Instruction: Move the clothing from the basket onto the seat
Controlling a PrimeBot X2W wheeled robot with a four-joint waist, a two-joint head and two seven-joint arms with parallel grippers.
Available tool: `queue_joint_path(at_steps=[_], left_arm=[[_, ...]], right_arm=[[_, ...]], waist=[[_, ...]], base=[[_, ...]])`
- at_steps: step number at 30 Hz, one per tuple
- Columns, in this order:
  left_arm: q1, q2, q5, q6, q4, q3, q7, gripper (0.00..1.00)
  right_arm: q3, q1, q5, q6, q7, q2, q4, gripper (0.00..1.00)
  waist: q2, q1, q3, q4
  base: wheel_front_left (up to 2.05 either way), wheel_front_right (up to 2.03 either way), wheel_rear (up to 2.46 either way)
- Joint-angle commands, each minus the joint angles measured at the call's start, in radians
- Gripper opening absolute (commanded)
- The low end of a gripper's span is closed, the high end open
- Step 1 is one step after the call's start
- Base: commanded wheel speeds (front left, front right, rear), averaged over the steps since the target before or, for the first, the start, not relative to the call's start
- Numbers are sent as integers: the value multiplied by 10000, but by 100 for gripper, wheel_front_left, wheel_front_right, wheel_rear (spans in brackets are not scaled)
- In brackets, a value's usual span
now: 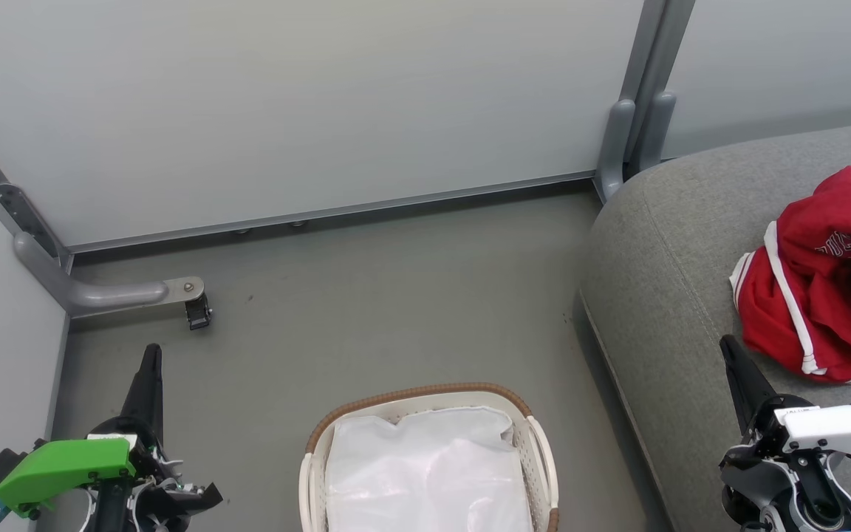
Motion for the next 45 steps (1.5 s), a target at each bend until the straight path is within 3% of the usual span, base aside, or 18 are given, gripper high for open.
queue_joint_path(at_steps=[1, 45], left_arm=[[-125, 69, -35, -39, -17, 21, 42, 0], [-125, 70, -34, -39, -18, 20, 42, 0]], right_arm=[[-22, -87, 39, -1, 31, -26, -25, 0], [-20, -87, 41, 0, 29, -26, -24, 0]], waist=[[0, 0, 0, 0], [0, 0, 0, 0]], base=[[0, 0, 0], [0, 0, 0]])
